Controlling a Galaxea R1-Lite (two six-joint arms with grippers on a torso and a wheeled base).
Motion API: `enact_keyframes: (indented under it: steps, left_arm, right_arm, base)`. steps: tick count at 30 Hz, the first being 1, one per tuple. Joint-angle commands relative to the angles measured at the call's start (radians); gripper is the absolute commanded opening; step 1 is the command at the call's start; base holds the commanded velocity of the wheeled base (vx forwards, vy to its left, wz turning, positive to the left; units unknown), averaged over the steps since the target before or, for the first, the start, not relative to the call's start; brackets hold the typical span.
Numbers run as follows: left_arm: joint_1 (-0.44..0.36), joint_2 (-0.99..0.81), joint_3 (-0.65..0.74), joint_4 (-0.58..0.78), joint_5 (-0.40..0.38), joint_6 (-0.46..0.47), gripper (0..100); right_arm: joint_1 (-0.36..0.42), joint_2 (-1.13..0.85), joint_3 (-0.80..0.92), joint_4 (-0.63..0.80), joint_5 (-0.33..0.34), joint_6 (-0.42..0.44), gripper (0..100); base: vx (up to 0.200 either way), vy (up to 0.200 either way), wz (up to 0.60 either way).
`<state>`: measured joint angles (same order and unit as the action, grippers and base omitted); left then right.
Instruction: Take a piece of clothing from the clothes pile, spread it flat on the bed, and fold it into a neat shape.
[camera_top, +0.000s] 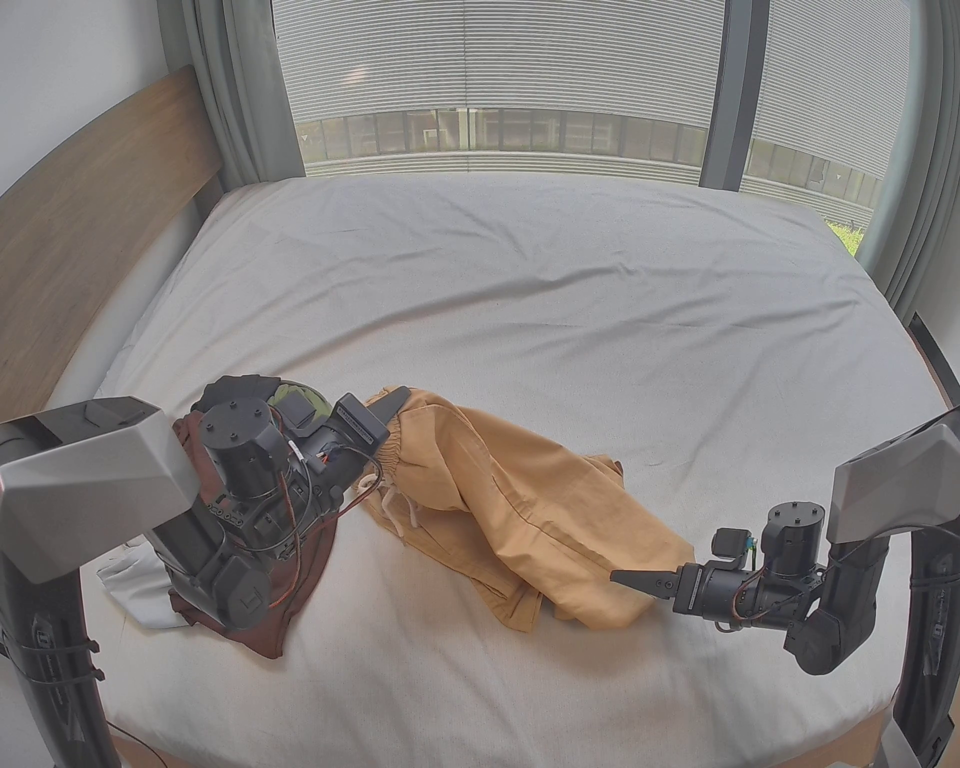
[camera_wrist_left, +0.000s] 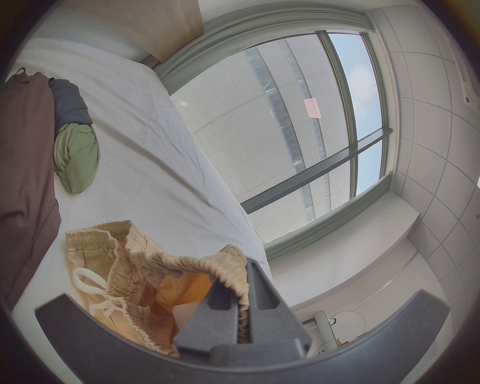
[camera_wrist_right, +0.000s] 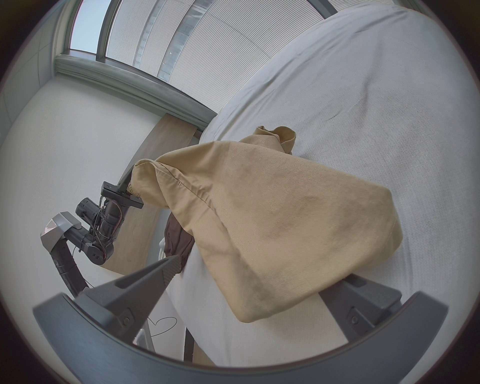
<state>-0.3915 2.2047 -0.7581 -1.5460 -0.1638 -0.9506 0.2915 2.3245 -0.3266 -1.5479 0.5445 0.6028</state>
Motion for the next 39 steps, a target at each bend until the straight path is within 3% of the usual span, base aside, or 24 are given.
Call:
enact_keyframes:
  steps: [1,3,4,15,24,34,39]
  left_arm:
    - [0.000,0.006,-0.003,0.000,0.000,0.000,0]
    - [0.000,0.006,-0.003,0.000,0.000,0.000,0]
    - [0.000,0.006,-0.003,0.000,0.000,0.000,0]
    - [0.006,0.001,-0.026,0.000,0.024,-0.002,0]
    - [0.020,-0.048,0.034,0.012,0.001,-0.003,0]
    - [0.040,-0.043,0.068,0.139,-0.023,0.076,0]
    - [0.042,-0.040,0.072,0.161,-0.023,0.076,0]
  right_arm:
    - [0.000,-0.004,-0.006,-0.001,0.000,0.000,100]
    - [-0.002,0.029,-0.022,-0.003,-0.001,-0.003,100]
    - [-0.002,0.047,-0.031,-0.003,-0.005,-0.005,0]
    - [-0.040,0.001,0.014,0.002,-0.001,-0.014,0]
    - [-0.135,-0.129,0.043,0.022,0.025,-0.018,0]
    - [-0.187,-0.333,-0.009,0.310,0.025,-0.028,0]
    - [-0.216,-0.416,-0.057,0.480,0.025,-0.095,0]
  base:
    - [0.000,0.000,0.00]
    - [0.000,0.000,0.00]
    - [0.000,0.000,0.00]
    - [0.000,0.000,0.00]
    - [0.000,0.000,0.00]
    - [0.000,0.000,0.00]
    - [0.000,0.000,0.00]
